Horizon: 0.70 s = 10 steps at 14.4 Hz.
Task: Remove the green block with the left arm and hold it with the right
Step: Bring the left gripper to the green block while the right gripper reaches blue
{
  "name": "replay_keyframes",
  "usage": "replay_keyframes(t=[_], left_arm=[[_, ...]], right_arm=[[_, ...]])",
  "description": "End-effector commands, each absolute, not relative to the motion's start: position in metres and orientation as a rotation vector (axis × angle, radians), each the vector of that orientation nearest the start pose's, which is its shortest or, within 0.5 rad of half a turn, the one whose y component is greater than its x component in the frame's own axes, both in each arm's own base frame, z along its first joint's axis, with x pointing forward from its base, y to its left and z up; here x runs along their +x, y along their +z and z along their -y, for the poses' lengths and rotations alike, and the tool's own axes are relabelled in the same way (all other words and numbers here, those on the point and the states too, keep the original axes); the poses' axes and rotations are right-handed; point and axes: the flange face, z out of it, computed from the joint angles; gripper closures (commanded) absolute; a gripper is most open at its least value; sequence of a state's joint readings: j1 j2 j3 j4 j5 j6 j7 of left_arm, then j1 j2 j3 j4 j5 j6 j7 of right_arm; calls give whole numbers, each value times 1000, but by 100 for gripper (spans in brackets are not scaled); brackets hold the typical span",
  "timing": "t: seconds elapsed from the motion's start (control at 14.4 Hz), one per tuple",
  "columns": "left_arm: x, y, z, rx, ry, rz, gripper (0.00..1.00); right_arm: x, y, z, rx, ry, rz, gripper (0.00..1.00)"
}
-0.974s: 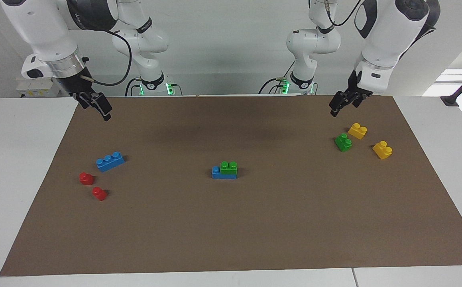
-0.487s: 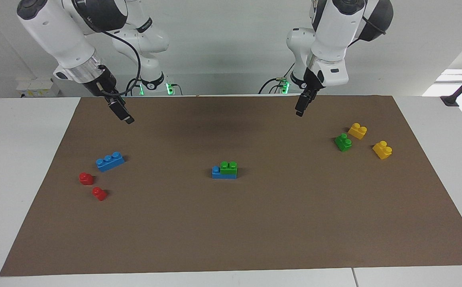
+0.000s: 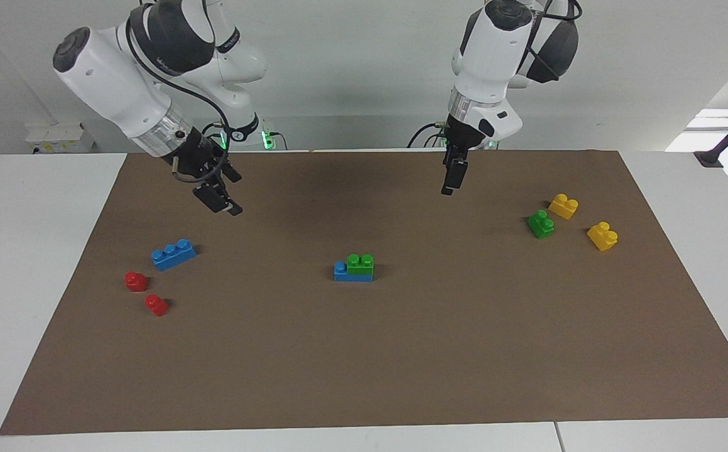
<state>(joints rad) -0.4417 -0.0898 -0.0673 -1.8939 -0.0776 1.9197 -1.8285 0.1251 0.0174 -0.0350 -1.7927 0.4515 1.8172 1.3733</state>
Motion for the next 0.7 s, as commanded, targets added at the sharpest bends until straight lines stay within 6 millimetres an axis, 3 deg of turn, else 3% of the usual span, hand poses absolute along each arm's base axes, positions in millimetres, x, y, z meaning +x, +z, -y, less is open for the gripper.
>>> replay_keyframes(t=[0.0,0.14,0.28,0.63], left_arm=[[479,515,308,-2496,78,2143,0],[482,491,332,-2453,91,2193,0],[491,483,345,-2410,92,2277,0],[506,461,380,-2373,104,2300,0]], right_arm=[[577,510,-102,-2089,472,-1816,1],[583,494,-106,-2061,529,-1828,1],[583,481,-127,-2093,558,-1819,1],[590,459,-132,-2096,569,-1836,1]])
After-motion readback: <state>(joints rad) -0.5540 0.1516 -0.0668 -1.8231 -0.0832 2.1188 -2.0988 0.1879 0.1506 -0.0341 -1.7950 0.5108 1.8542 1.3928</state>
